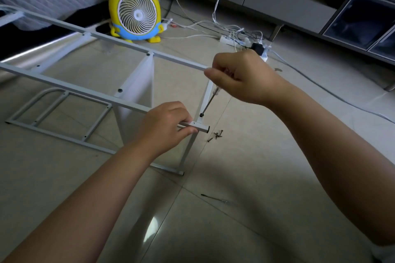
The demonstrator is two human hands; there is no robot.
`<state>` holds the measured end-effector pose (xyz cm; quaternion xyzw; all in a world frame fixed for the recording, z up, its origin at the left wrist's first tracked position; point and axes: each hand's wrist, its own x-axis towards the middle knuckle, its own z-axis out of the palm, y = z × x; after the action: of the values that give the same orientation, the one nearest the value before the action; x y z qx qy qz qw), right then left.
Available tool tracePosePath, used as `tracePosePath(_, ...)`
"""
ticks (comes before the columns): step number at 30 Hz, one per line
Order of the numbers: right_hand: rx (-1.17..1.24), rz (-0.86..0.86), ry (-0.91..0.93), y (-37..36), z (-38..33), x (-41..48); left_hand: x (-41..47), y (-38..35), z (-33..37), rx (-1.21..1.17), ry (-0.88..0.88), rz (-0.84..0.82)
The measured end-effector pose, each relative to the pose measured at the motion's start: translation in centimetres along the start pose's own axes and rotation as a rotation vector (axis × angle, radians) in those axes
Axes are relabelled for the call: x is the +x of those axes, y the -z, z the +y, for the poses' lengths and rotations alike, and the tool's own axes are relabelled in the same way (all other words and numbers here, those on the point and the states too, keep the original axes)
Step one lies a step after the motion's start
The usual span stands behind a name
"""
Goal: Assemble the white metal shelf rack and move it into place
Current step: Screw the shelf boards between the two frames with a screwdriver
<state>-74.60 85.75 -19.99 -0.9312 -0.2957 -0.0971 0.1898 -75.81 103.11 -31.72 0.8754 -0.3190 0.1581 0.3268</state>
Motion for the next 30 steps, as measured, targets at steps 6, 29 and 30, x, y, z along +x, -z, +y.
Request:
tracePosePath(6,0.053,-0.215,0.028,1.5,0.3,0.0,-0.2,-0.3,-0.4,0.016,-0.003,-0.004)
tracePosePath(29,-0.212,-0.076,0.201,0.4,0.6,0.2,-0.2,-0.5,-0.4,0.040,-0.036,0.007)
tracePosePath(30,-0.193,-0.106,0.212,0.6,0.4,0.2,-0.2,-0.5,-0.4,0.045,-0.036,0.005)
